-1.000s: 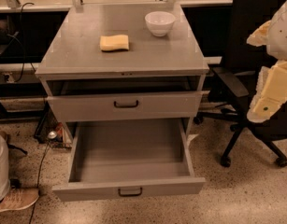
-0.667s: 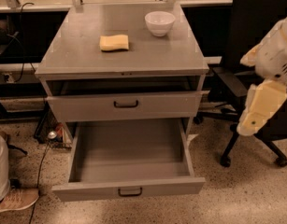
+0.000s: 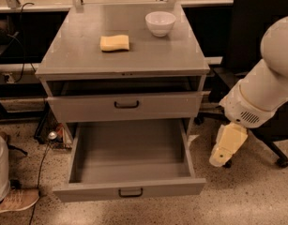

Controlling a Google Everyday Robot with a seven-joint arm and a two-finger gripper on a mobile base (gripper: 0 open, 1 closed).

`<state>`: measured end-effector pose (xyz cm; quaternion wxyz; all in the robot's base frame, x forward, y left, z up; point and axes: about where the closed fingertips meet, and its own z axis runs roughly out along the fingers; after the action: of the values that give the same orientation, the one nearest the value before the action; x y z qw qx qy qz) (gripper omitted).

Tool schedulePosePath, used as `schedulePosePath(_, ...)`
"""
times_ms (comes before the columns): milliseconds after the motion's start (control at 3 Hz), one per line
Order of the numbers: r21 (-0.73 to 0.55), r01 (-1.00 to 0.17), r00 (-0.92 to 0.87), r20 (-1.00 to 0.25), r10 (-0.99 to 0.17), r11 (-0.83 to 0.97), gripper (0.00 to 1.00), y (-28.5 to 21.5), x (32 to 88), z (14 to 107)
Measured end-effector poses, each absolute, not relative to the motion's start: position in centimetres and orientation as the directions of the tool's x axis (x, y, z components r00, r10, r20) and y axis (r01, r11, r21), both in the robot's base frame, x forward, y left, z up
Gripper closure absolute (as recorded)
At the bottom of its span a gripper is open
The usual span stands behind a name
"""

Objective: Close middle drawer

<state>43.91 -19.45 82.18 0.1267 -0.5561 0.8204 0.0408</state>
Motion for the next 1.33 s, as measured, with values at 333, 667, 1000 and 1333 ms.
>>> schedulePosePath(333,-0.056,-0.92,-0.363,-0.25,-0.898,0.387,0.0,-19.4,43.8,80.8)
schedulePosePath(667,0.006,-0.908,-0.408,-0.234,-0.883,0.418,0.0,-19.5,43.3,77.9)
schedulePosePath(1000,0.097,-0.864,-0.502,-0.209,-0.839,0.494,0.0,-19.3,41.7,71.9)
schedulePosePath(1333,0.213,-0.784,-0.617,-0.165,-0.77,0.583,0.02,-18.8,38.9,62.0)
